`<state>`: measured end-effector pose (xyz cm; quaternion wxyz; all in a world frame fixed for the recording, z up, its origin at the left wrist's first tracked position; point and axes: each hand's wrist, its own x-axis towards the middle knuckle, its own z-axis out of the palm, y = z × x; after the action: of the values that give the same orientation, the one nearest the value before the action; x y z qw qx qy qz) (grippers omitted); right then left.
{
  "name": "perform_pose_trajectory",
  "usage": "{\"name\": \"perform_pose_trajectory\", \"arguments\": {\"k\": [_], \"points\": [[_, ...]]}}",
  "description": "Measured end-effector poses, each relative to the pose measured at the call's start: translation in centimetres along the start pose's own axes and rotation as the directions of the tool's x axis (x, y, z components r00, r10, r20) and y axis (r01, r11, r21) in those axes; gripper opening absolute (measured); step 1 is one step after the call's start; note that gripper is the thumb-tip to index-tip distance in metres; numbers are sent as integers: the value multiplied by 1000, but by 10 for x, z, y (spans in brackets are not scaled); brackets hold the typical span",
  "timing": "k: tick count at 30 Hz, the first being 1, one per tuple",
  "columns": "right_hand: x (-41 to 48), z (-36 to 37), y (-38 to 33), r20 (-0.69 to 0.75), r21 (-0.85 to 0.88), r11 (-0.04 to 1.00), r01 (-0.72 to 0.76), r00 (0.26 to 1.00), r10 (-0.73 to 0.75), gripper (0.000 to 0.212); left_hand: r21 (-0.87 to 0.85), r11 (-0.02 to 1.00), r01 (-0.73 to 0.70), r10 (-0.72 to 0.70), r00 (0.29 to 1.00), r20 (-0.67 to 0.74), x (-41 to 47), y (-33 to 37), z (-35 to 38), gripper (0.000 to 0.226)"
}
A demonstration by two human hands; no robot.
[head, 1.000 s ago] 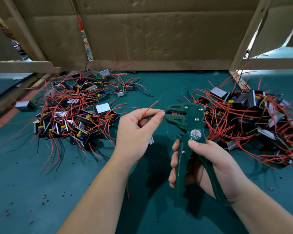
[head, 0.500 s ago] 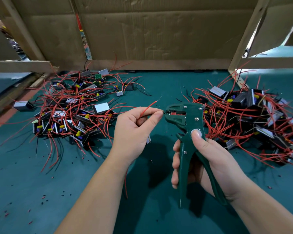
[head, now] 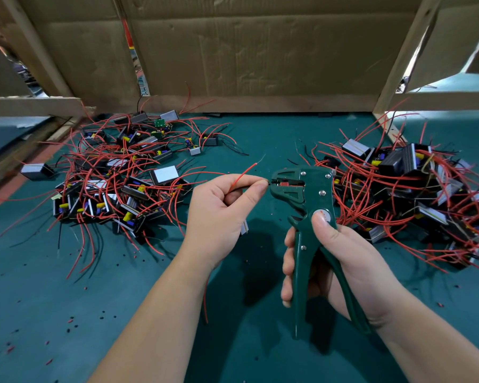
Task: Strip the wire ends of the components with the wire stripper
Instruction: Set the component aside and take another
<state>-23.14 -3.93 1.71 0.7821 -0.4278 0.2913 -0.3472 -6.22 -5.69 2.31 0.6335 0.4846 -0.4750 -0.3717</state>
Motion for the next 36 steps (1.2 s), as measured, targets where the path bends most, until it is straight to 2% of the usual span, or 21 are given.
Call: {"name": "perform_pose_trajectory", "arguments": {"k": [7, 12, 20, 23, 29, 32, 36], "points": [[-1, -1, -1, 101, 49, 999, -9, 995, 4, 60, -74, 997, 1, -2, 1000, -16, -1, 1, 2, 18], [0, 0, 0, 89, 39, 999, -10, 996, 7, 59, -71, 997, -10, 10, 1000, 10, -1, 3, 3, 16], [2, 3, 1, -48, 18, 1000, -11, 999, 11, 56, 6, 999, -52, 51, 997, 62, -4, 4, 4, 10], [2, 6, 1, -140, 20, 999, -27, 990, 30, 55, -16, 1000, 1, 1, 993, 121, -5, 5, 1, 23], [0, 10, 4, -232, 44, 998, -44, 971, 53, 48, 182, 979, -87, 48, 977, 206, -3, 2, -2, 27], [2, 7, 2, -182, 97, 995, -6, 983, 24, 47, 227, 969, -102, 55, 977, 207, -3, -2, -3, 27], [1, -1, -3, -101, 116, 993, 25, 995, -14, 46, 260, 956, -134, 101, 985, 139, 2, -2, -10, 22]]}}
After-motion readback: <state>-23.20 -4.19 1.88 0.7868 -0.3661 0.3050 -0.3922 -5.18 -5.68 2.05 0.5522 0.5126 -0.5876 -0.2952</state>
